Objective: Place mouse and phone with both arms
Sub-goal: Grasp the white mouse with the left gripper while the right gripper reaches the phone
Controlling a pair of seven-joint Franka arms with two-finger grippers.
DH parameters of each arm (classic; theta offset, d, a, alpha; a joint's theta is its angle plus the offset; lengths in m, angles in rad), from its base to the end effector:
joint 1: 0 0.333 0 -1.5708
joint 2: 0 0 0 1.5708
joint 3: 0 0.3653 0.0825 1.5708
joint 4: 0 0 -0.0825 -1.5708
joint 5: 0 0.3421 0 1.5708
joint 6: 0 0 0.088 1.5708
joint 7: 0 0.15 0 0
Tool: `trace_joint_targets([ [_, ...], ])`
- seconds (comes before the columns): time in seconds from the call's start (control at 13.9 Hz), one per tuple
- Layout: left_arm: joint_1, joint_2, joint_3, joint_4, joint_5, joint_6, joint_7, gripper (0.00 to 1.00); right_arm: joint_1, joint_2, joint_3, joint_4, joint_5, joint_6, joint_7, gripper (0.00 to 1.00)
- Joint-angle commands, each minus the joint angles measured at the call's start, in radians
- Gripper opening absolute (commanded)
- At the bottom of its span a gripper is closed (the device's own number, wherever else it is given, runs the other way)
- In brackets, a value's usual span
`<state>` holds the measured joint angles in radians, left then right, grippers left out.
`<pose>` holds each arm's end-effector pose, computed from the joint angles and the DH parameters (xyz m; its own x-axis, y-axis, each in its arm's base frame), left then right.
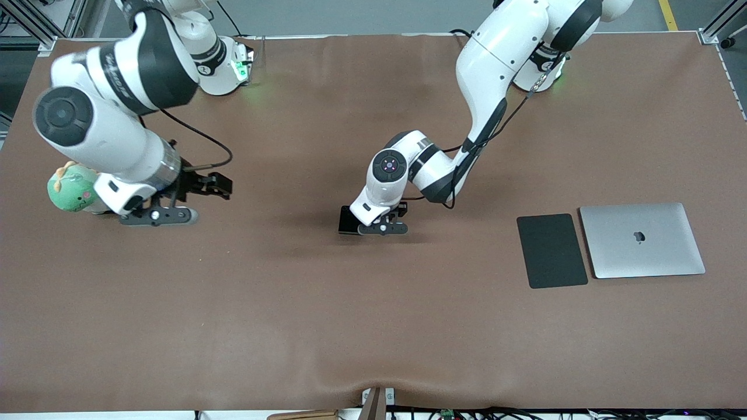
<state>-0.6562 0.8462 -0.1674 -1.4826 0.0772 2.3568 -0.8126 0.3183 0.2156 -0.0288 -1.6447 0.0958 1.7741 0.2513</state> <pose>0.5132 -0.5145 0.1964 0.9997 -0.0074 -0.0222 -0.0057 -0.9971 0.0761 0.5568 0.1802 0.4971 0.9943 0.0184 -0.1053 0.0119 -0.9980 -0.0613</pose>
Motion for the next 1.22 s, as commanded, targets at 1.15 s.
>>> trace_joint_targets([
  [1.15,0.153,-0.241,0.028,-0.053,0.084,-0.199,0.076,0.41,0.208,0.421,-0.013,0.045,0.183,0.484,0.145,1.0],
])
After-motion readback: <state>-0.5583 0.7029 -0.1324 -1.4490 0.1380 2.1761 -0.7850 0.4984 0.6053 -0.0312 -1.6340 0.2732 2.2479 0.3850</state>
